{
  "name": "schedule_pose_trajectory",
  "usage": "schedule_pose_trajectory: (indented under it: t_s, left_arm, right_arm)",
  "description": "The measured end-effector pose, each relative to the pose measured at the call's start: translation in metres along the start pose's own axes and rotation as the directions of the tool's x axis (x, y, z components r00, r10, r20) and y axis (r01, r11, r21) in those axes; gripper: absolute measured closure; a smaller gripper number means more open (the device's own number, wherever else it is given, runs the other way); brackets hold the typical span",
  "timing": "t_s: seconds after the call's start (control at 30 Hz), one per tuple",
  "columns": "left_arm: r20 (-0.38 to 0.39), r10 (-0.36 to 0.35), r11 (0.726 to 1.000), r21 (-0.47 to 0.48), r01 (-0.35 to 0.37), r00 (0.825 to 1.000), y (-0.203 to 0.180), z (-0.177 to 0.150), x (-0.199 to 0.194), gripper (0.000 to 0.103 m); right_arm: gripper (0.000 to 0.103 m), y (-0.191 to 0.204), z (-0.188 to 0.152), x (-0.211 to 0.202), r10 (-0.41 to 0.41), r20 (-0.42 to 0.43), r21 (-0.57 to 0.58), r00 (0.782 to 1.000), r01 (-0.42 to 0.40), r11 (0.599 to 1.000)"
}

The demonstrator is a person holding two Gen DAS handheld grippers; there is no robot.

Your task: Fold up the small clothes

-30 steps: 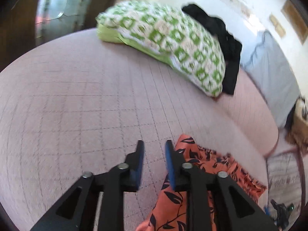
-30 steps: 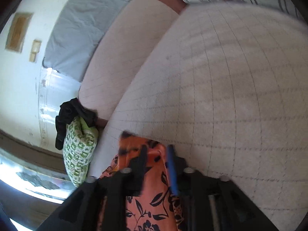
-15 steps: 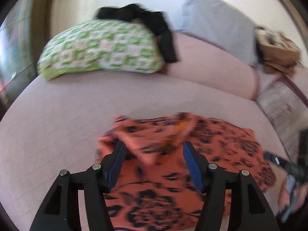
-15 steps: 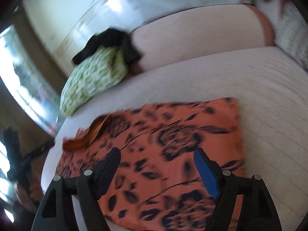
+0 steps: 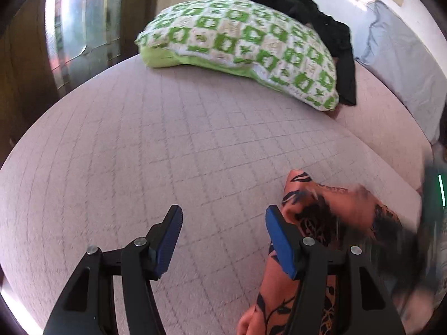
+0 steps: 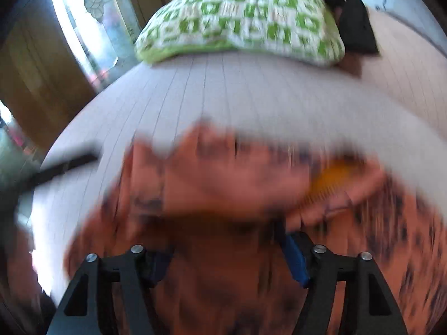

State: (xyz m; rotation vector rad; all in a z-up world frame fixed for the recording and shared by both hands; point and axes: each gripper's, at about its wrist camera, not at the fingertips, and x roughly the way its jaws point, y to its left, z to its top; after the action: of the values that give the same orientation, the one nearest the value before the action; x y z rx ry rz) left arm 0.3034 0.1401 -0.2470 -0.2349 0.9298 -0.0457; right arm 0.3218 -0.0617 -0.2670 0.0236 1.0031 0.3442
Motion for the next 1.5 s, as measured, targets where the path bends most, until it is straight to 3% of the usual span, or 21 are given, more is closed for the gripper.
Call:
schedule_pose_trajectory:
  t_s: [0.1, 0.17, 0.23, 0.33, 0.47, 0.57, 0.67, 0.77, 0.83, 0.93, 1.1, 1.27, 1.33, 1.4, 1.5]
  left_arm:
    - [-0.004, -0.044, 0.999, 0.002, 0.044, 0.999, -0.003, 0.001, -0.002, 0.04]
    - [-0.004, -0.088, 0.996, 0.011, 0.088, 0.996, -0.007, 0.002, -0.005, 0.04]
    - [-0.001, -0.125, 0.991, 0.049, 0.125, 0.992, -0.019, 0.002, -0.007, 0.04]
    - [-0.021, -0.145, 0.98, 0.131, 0.147, 0.989, -0.047, -0.005, -0.007, 0.04]
    - [-0.06, -0.154, 0.96, 0.226, 0.163, 0.986, -0.081, -0.021, -0.007, 0.04]
    - [-0.063, -0.096, 0.948, 0.299, 0.111, 0.993, -0.099, -0.035, -0.005, 0.038]
    - [-0.112, -0.04, 0.953, 0.295, 0.072, 0.993, -0.1, -0.043, 0.005, 0.037]
    - [-0.157, 0.092, 0.948, 0.315, -0.038, 0.983, -0.095, -0.056, 0.023, 0.032]
    - [-0.145, 0.117, 0.951, 0.301, -0.069, 0.982, -0.091, -0.059, 0.021, 0.022]
    - [-0.143, 0.129, 0.955, 0.284, -0.084, 0.981, -0.087, -0.063, 0.015, 0.022]
    - [-0.028, 0.165, 0.941, 0.303, -0.149, 0.986, -0.101, -0.085, -0.02, 0.022]
    - [0.002, 0.163, 0.931, 0.332, -0.154, 0.987, -0.125, -0.118, -0.035, 0.022]
    - [0.02, 0.188, 0.91, 0.373, -0.182, 0.982, -0.136, -0.124, -0.032, 0.022]
    - [0.031, 0.21, 0.895, 0.397, -0.205, 0.977, -0.141, -0.127, -0.028, 0.022]
    - [0.048, 0.22, 0.884, 0.412, -0.219, 0.974, -0.142, -0.128, -0.025, 0.019]
  right_arm:
    - [0.042, -0.04, 0.048, 0.0, -0.08, 0.083, 0.236, 0.993, 0.059, 0.97]
    - [0.042, -0.068, 0.058, -0.019, -0.083, 0.151, 0.359, 0.985, 0.024, 0.933]
    - [0.042, -0.079, 0.05, -0.039, -0.099, 0.175, 0.357, 0.98, 0.031, 0.934]
    - [0.042, -0.093, 0.015, -0.069, -0.138, 0.142, 0.304, 0.98, 0.09, 0.948]
    - [0.042, -0.122, -0.044, -0.119, -0.187, 0.092, 0.335, 0.978, 0.146, 0.931]
    - [0.041, -0.147, -0.103, -0.158, -0.259, 0.063, 0.394, 0.964, 0.215, 0.894]
    - [0.041, -0.165, -0.15, -0.18, -0.294, 0.011, 0.438, 0.956, 0.26, 0.861]
    - [0.041, -0.181, -0.197, -0.188, -0.308, -0.059, 0.478, 0.949, 0.298, 0.826]
    - [0.04, -0.184, -0.217, -0.192, -0.32, -0.057, 0.489, 0.946, 0.306, 0.817]
    - [0.04, -0.187, -0.228, -0.194, -0.303, -0.064, 0.512, 0.951, 0.292, 0.808]
    - [0.04, -0.174, -0.221, -0.203, -0.376, -0.002, 0.489, 0.927, 0.329, 0.808]
    - [0.041, -0.145, -0.206, -0.213, -0.355, 0.152, 0.402, 0.922, 0.271, 0.875]
    - [0.041, -0.141, -0.204, -0.195, -0.294, 0.101, 0.382, 0.95, 0.236, 0.893]
    - [0.04, -0.144, -0.208, -0.168, -0.247, -0.025, 0.377, 0.969, 0.237, 0.895]
    - [0.04, -0.129, -0.205, -0.163, -0.316, -0.03, 0.288, 0.948, 0.311, 0.906]
